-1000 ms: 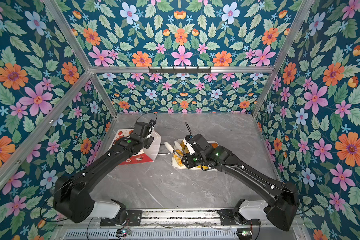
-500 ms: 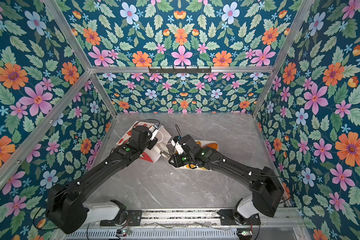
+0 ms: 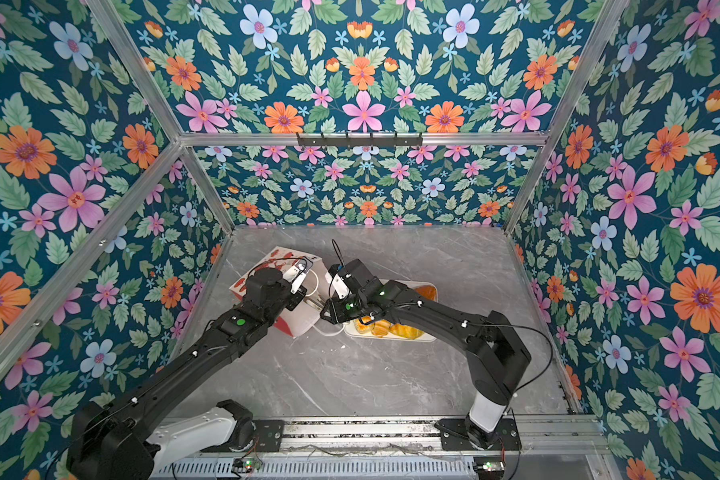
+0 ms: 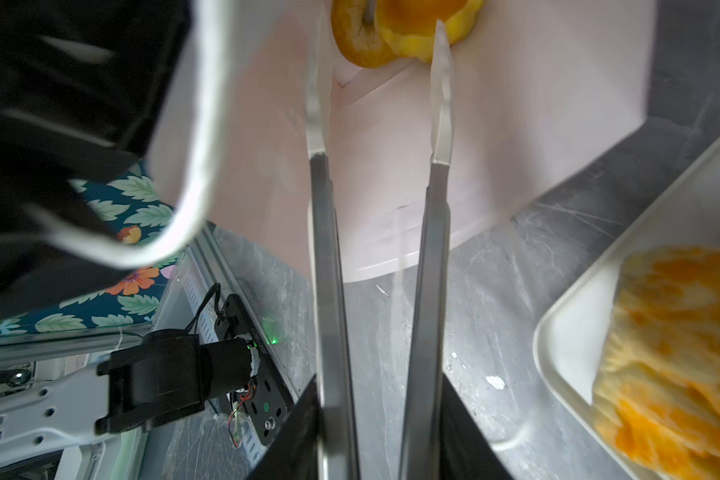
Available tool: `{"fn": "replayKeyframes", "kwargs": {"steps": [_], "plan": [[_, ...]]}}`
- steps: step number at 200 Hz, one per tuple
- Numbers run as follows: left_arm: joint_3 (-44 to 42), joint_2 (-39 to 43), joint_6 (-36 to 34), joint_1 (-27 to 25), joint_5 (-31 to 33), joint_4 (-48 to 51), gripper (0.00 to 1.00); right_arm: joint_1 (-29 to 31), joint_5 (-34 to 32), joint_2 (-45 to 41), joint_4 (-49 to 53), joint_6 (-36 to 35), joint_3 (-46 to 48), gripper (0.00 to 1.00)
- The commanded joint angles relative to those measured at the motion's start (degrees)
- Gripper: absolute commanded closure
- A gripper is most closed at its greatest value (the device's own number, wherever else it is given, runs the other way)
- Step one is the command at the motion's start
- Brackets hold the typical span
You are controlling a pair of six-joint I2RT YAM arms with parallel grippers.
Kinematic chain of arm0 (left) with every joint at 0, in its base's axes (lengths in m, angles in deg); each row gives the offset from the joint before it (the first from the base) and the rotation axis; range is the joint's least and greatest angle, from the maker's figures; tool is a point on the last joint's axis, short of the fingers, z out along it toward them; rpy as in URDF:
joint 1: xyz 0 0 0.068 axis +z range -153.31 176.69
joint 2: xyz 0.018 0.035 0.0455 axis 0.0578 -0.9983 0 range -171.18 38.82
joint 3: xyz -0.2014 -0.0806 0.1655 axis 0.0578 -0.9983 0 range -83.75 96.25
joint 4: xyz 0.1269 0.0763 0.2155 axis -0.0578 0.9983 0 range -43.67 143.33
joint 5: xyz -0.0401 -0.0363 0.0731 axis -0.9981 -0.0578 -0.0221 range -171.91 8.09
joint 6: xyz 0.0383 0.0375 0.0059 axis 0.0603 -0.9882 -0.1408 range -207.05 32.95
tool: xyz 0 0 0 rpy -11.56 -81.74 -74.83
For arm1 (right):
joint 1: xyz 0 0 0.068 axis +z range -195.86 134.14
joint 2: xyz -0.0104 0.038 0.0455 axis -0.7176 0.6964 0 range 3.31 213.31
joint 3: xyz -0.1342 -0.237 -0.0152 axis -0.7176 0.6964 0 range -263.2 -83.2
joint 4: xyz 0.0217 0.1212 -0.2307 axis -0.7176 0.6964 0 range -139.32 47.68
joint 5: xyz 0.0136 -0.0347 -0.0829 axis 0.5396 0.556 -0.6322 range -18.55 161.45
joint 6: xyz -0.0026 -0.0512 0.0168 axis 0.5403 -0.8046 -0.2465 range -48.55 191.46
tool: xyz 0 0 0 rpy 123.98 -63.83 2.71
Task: Take the fake bread out of the paper bag
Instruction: 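Lift the bag with the left gripper while the right inserts the tongs, then push the tongs deeper into the bag toward the yellow ring bread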
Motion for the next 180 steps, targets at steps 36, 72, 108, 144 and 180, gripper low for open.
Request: {"fn": "replayKeyframes", "kwargs": {"steps": [36, 72, 108, 144, 180], "plan": [[-0.2, -1.1, -0.4, 0.0, -0.3, -4.2, 1.0, 0.1, 2.3, 6.6, 1.4, 1.7, -4.5, 0.61], [-0.1, -1.5, -0.1, 0.0, -1.2, -4.3, 1.0, 0.0, 3.2, 9.5, 0.5, 3.6, -6.7, 0.62], [-0.4, -0.8, 0.1, 0.0, -1.9, -3.9, 1.0, -0.6, 4.6, 11.7, -2.3, 5.9, -8.0, 0.62], [-0.7, -0.3, 0.1, 0.0, -2.3, -3.5, 1.0, -2.9, 8.4, 13.9, -7.7, 10.2, -7.1, 0.62], [-0.8, -0.5, 0.2, 0.0, -2.7, -3.4, 1.0, -4.7, 11.9, 14.1, -15.1, 13.9, -3.7, 0.62]]}}
